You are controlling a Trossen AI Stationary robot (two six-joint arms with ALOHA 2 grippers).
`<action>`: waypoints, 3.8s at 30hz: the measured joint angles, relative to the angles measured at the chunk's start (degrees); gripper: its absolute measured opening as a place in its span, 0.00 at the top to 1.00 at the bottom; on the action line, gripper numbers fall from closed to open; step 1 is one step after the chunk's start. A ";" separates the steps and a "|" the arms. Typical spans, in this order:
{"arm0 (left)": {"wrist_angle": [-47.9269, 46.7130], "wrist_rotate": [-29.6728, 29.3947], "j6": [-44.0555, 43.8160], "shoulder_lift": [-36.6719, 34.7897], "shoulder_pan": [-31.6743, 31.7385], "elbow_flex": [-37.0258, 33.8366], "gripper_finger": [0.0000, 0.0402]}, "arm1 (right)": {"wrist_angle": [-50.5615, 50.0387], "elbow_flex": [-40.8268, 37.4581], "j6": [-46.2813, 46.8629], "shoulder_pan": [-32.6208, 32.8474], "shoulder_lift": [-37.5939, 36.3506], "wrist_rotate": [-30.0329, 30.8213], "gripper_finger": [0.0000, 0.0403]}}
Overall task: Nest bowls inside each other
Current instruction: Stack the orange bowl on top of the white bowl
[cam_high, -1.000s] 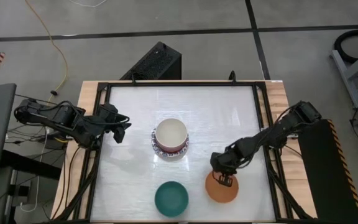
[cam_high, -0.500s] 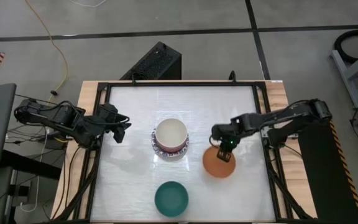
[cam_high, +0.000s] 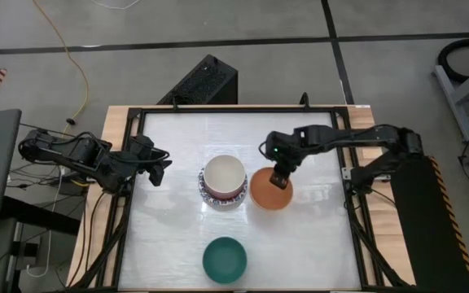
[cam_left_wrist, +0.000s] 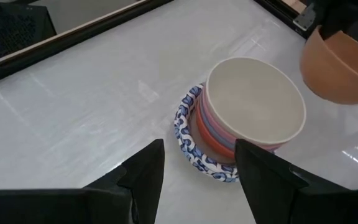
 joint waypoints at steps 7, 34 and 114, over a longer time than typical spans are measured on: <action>-0.01 -0.13 -0.80 0.00 -0.01 0.00 0.54 | -6.05 12.02 -8.30 -2.37 6.13 -0.10 0.98; 0.01 -0.80 -4.28 0.00 -0.02 0.00 0.54 | -7.73 48.71 -28.13 -5.94 30.28 -0.30 0.98; -0.02 -2.47 -6.13 0.02 -0.02 0.00 0.54 | -17.05 62.93 -29.49 -8.54 39.49 -5.59 0.49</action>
